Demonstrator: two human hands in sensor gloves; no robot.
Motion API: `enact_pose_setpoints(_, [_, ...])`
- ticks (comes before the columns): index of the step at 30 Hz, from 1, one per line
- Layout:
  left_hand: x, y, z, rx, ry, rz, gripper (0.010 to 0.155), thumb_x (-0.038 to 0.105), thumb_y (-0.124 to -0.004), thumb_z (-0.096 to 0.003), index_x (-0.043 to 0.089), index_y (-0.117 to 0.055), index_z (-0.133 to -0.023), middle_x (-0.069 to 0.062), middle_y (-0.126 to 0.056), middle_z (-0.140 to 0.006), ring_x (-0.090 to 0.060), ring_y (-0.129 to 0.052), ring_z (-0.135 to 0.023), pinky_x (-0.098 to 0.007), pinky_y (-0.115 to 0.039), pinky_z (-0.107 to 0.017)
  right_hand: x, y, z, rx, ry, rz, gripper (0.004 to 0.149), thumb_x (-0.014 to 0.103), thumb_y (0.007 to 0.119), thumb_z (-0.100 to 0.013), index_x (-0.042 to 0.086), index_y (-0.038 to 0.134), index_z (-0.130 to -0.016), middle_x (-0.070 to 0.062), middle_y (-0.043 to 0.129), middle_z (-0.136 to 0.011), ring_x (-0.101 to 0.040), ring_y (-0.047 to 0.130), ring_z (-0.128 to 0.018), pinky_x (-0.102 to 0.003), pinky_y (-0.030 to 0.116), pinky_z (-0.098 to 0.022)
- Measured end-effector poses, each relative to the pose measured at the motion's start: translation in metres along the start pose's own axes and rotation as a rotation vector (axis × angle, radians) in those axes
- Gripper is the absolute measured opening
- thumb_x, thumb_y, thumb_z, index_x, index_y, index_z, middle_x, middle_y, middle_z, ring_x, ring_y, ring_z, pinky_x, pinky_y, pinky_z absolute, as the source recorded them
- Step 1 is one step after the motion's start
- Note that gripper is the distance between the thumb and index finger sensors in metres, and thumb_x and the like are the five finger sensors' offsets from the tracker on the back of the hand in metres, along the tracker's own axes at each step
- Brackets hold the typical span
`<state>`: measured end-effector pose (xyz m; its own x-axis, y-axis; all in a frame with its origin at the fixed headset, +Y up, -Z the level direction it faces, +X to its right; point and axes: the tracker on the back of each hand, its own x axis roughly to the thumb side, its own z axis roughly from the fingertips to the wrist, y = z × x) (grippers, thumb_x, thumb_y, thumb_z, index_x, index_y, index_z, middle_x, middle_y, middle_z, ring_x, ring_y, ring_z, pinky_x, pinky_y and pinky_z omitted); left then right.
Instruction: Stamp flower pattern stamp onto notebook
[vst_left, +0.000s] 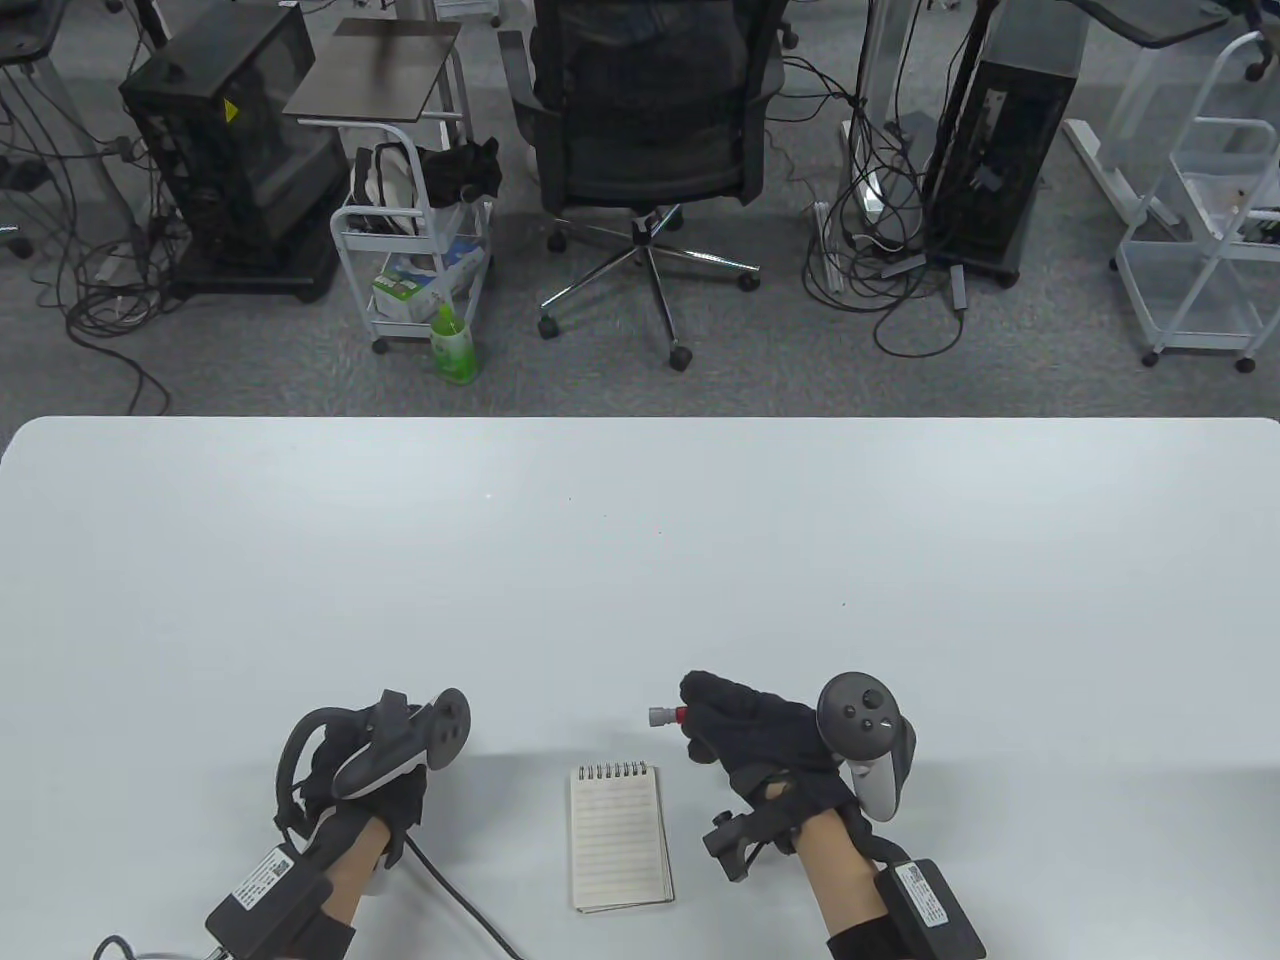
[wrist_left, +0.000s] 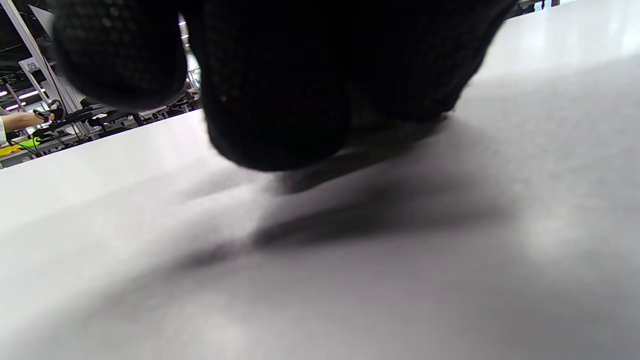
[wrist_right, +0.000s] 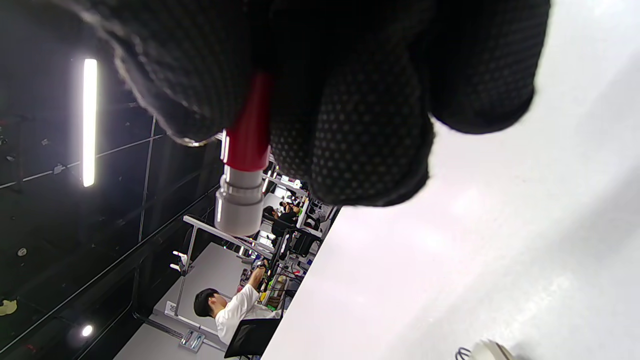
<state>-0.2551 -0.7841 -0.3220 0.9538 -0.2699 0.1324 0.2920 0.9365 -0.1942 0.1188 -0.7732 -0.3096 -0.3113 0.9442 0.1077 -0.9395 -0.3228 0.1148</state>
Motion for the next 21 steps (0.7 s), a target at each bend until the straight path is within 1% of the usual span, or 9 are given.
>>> enact_pose_setpoints(3, [-0.007,0.003,0.001,0.01,0.011,0.079,0.047,0.037,-0.08,-0.0379,0.017,-0.083,-0.08,-0.011,-0.091,-0.074,-0.015,-0.101,-0.037,-0.05,-0.081,-0.04,0.001,0.003,0.0,0.007,0.001,0.004,0.046,0.031,0.089,-0.039,0.015,0.086,-0.082,-0.018,0.093,-0.067,-0.029,0.106,-0.043,-0.053,0.082,-0.045])
enact_pose_setpoints(5, [-0.016,0.011,0.006,0.046,0.016,0.229,0.047,0.038,-0.079,-0.0378,0.018,-0.082,-0.08,-0.011,-0.092,-0.074,-0.016,-0.102,-0.036,-0.05,-0.081,-0.04,0.003,0.005,-0.001,0.009,0.0,-0.001,0.046,0.03,0.089,-0.039,0.015,0.086,-0.082,-0.018,0.093,-0.067,-0.029,0.106,-0.043,-0.053,0.082,-0.046])
enact_pose_setpoints(8, [-0.024,0.024,0.016,0.154,-0.01,0.521,0.049,0.04,-0.079,-0.0371,0.017,-0.082,-0.08,-0.01,-0.093,-0.07,-0.015,-0.102,-0.033,-0.05,-0.082,-0.038,0.005,0.01,-0.001,0.013,0.004,-0.045,0.047,0.029,0.09,-0.038,0.015,0.085,-0.083,-0.019,0.093,-0.069,-0.029,0.106,-0.044,-0.053,0.082,-0.046])
enact_pose_setpoints(9, [-0.023,0.028,0.02,0.179,-0.048,0.671,0.049,0.04,-0.079,-0.0371,0.016,-0.082,-0.079,-0.01,-0.094,-0.07,-0.015,-0.103,-0.033,-0.05,-0.082,-0.037,0.006,0.012,0.0,0.016,0.007,-0.066,0.047,0.028,0.09,-0.038,0.015,0.085,-0.083,-0.019,0.093,-0.069,-0.029,0.106,-0.044,-0.053,0.082,-0.045])
enact_pose_setpoints(11, [-0.016,0.032,0.025,0.181,-0.104,0.919,0.049,0.041,-0.079,-0.0373,0.015,-0.082,-0.079,-0.01,-0.095,-0.067,-0.016,-0.103,-0.031,-0.05,-0.082,-0.037,0.009,0.019,0.0,0.039,0.011,-0.115,0.047,0.027,0.091,-0.038,0.015,0.085,-0.083,-0.02,0.092,-0.07,-0.029,0.107,-0.044,-0.053,0.082,-0.045])
enact_pose_setpoints(12, [-0.013,0.033,0.026,0.182,-0.124,0.995,0.049,0.041,-0.079,-0.0374,0.015,-0.082,-0.079,-0.01,-0.095,-0.067,-0.016,-0.103,-0.031,-0.051,-0.082,-0.037,0.009,0.02,0.0,0.043,0.011,-0.123,0.047,0.027,0.091,-0.038,0.014,0.085,-0.083,-0.02,0.092,-0.07,-0.029,0.107,-0.044,-0.053,0.082,-0.045])
enact_pose_setpoints(14, [-0.001,0.036,0.028,0.193,-0.18,1.222,0.05,0.041,-0.079,-0.0372,0.013,-0.083,-0.078,-0.011,-0.095,-0.065,-0.016,-0.103,-0.029,-0.051,-0.082,-0.035,0.014,0.027,0.001,0.052,-0.001,-0.133,0.048,0.027,0.091,-0.038,0.014,0.085,-0.083,-0.02,0.093,-0.07,-0.029,0.107,-0.044,-0.053,0.082,-0.045])
enact_pose_setpoints(17, [0.015,0.038,0.028,0.194,-0.237,1.392,0.05,0.041,-0.08,-0.0369,0.013,-0.082,-0.078,-0.011,-0.096,-0.065,-0.016,-0.103,-0.029,-0.051,-0.082,-0.035,0.02,0.033,0.002,0.047,-0.024,-0.117,0.048,0.028,0.091,-0.038,0.015,0.085,-0.083,-0.019,0.093,-0.07,-0.028,0.108,-0.043,-0.052,0.083,-0.045])
enact_pose_setpoints(21, [0.037,0.036,0.027,0.155,-0.324,1.483,0.049,0.041,-0.08,-0.0371,0.013,-0.08,-0.078,-0.01,-0.095,-0.066,-0.015,-0.103,-0.029,-0.05,-0.083,-0.035,0.022,0.037,0.004,0.055,-0.032,-0.125,0.047,0.029,0.091,-0.038,0.015,0.085,-0.083,-0.018,0.094,-0.069,-0.027,0.108,-0.042,-0.051,0.084,-0.044])
